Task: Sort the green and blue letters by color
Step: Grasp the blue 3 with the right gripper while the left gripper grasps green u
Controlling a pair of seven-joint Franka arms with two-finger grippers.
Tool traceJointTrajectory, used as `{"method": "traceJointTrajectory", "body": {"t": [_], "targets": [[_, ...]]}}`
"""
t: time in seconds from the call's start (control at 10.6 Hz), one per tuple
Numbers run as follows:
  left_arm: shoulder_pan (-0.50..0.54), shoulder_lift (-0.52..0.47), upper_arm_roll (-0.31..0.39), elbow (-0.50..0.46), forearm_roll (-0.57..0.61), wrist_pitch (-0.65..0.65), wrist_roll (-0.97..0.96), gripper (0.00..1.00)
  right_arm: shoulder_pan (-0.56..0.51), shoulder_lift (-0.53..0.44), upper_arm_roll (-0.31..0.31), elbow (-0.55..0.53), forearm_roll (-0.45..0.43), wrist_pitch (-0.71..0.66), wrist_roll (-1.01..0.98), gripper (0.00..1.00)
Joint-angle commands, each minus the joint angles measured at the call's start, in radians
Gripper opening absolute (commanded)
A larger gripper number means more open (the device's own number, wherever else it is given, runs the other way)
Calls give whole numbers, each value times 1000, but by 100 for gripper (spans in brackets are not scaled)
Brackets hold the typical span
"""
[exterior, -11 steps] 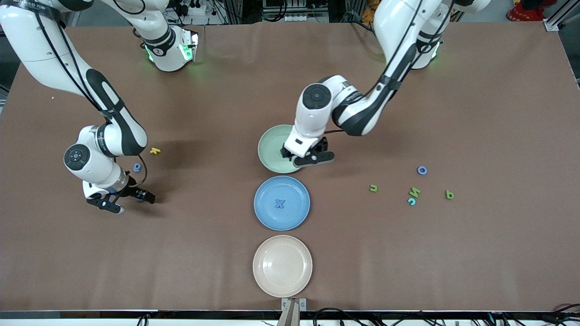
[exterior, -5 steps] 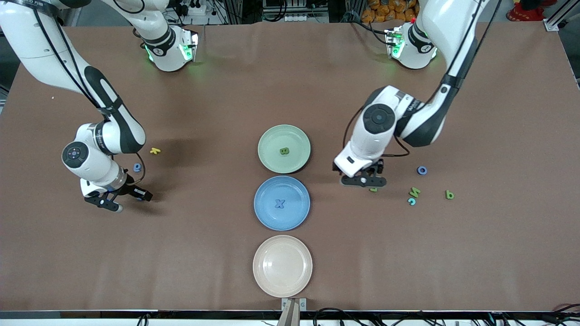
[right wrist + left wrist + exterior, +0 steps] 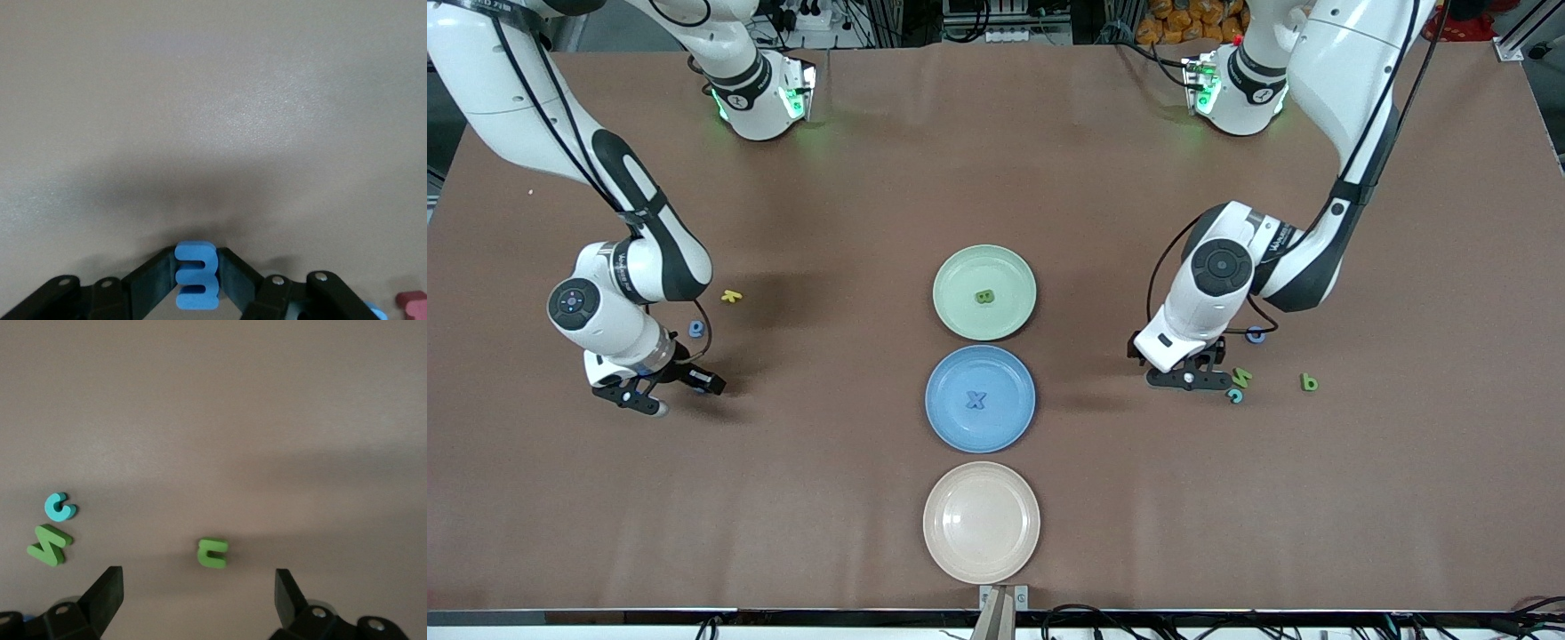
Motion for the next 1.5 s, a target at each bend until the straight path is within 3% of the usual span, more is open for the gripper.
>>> {"method": "traceJointTrajectory", "body": {"t": [0.0, 0.19, 0.28, 0.56, 0.94, 1.13, 1.41], "targets": [[68, 13, -13, -83, 28, 145, 71, 100, -13, -16, 12, 4, -21, -28, 6, 0], [78, 56, -14, -91, 28, 205, 77, 100, -11, -16, 12, 19, -18, -44, 6, 0], [80, 68, -16, -89, 26, 213, 77, 94, -11, -15, 14, 30, -17, -64, 7, 0], [80, 90, -16, -80, 25, 219, 79, 89, -8, -16, 16, 52, -9, -82, 7, 0], [77, 111, -16, -68, 25, 248, 79, 86, 78, -15, 19, 156, 133, -167, 48, 0], [74, 117, -16, -60, 25, 248, 80, 77, 146, -4, 17, 205, 196, -168, 108, 0], [74, 120, -16, -57, 23, 248, 82, 56, 266, -1, 14, 254, 242, -168, 231, 0]]}}
